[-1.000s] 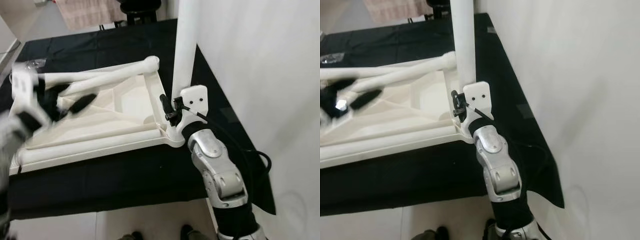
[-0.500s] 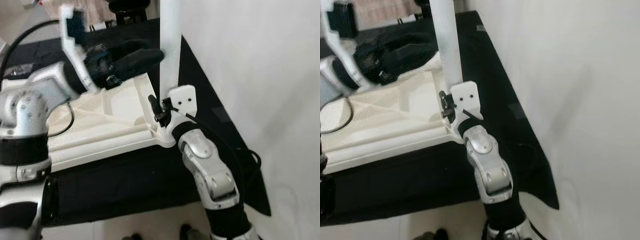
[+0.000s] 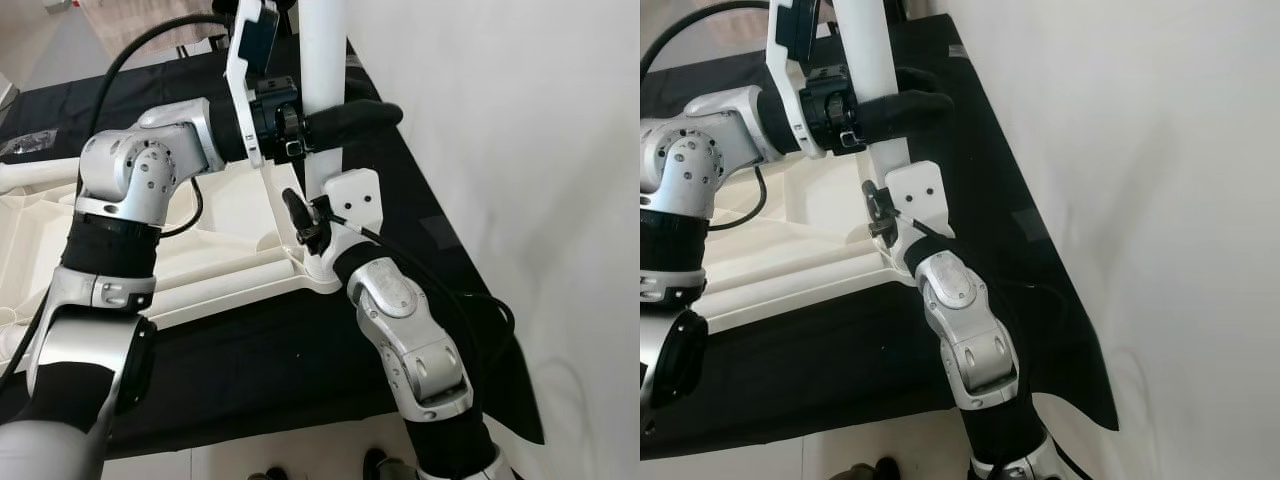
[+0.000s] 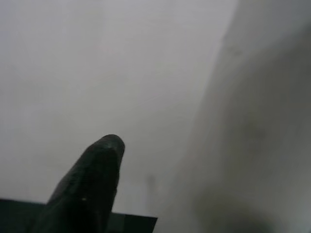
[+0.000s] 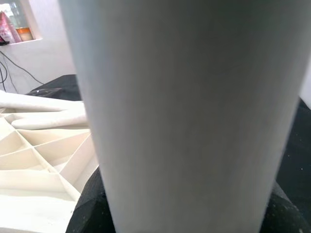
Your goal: Building children table
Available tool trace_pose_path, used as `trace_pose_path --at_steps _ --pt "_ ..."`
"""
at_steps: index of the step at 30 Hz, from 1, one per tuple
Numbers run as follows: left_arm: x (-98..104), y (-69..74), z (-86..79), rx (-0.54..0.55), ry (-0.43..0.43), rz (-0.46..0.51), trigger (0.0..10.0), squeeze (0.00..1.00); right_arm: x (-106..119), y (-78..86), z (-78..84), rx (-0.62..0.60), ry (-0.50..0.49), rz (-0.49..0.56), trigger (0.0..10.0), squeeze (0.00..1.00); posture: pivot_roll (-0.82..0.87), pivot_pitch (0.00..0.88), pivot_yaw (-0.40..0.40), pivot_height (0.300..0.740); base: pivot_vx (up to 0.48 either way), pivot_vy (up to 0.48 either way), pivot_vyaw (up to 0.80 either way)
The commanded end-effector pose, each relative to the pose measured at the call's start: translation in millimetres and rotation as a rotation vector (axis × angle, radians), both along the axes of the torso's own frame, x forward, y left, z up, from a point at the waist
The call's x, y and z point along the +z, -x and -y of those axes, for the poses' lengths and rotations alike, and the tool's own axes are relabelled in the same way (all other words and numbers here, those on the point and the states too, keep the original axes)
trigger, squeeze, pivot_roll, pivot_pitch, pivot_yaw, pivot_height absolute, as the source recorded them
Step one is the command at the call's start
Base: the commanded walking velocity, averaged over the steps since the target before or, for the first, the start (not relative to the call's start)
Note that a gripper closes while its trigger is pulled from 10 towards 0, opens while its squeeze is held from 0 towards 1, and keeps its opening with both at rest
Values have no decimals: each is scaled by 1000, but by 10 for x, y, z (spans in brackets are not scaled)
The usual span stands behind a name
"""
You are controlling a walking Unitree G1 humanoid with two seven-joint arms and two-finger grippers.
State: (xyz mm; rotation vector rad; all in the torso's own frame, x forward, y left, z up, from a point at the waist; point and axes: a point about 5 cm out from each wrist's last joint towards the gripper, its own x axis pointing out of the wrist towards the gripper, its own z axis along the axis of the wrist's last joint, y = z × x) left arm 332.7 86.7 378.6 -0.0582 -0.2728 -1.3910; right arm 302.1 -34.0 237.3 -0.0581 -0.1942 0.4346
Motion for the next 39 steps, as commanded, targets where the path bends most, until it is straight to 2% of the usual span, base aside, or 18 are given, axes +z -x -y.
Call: trace_pose_path --at_steps 1,8,9,10,11,14,19,20,21,22,24,25,27,34,35,36,37,39 --pt "83 31 117 -25 4 43 0 0 -475 44 -221 112 26 -276 10000 0 -2 242 121 740 0 0 0" --pt "143 33 128 -26 20 81 0 0 -452 3 -150 145 42 -268 10000 0 -9 228 114 740 0 0 0" --pt "150 34 121 -25 20 94 0 0 -430 -26 -103 165 48 -261 10000 537 -9 225 110 740 0 0 0" --pt "150 34 121 -25 20 94 0 0 -430 -26 -103 165 48 -261 10000 537 -9 225 110 740 0 0 0" --pt "153 35 113 -23 18 103 0 0 -401 -63 -45 182 47 -257 10000 1000 -9 222 106 740 0 0 0" --pt "152 37 107 -22 15 118 0 0 -308 -155 72 265 54 -229 10000 1000 -5 220 99 740 0 0 0" --pt "152 35 108 -23 15 123 0 0 -271 -185 111 298 59 -217 10000 1000 -5 220 99 740 0 0 0" --pt "150 48 116 -29 13 129 0 0 -179 -248 184 368 70 -182 10000 1000 -2 224 93 740 0 0 0" --pt "150 48 116 -29 13 129 0 0 -179 -248 184 368 70 -182 10000 1000 -2 224 93 740 0 0 0" --pt "146 64 126 -38 14 134 0 0 -83 -332 273 434 106 -136 10000 631 -1 226 92 740 0 0 0" --pt "146 64 126 -38 14 134 0 0 -83 -332 273 434 106 -136 10000 631 -1 226 92 740 0 0 0" --pt "143 81 139 -48 14 135 0 0 0 -396 346 512 129 -111 10000 0 1 233 91 740 0 0 0" --pt "127 120 171 -76 12 137 0 0 104 -464 417 681 167 -89 10000 0 4 239 90 740 0 0 0" --pt "98 170 201 -112 4 135 0 0 136 -503 412 802 209 -94 10000 0 10 247 89 740 0 0 0" --pt "84 184 207 -120 -1 136 0 0 137 -506 406 829 220 -95 2392 0 13 250 85 740 0 0 0" --pt "84 184 207 -120 -1 136 0 0 137 -506 406 829 220 -95 2392 0 13 250 85 740 0 0 0" --pt "69 194 213 -125 -6 135 0 0 128 -508 395 870 235 -99 0 0 15 255 85 740 0 0 0" --pt "60 200 214 -128 -9 135 0 0 112 -511 382 900 246 -106 0 0 15 258 84 740 0 0 0"
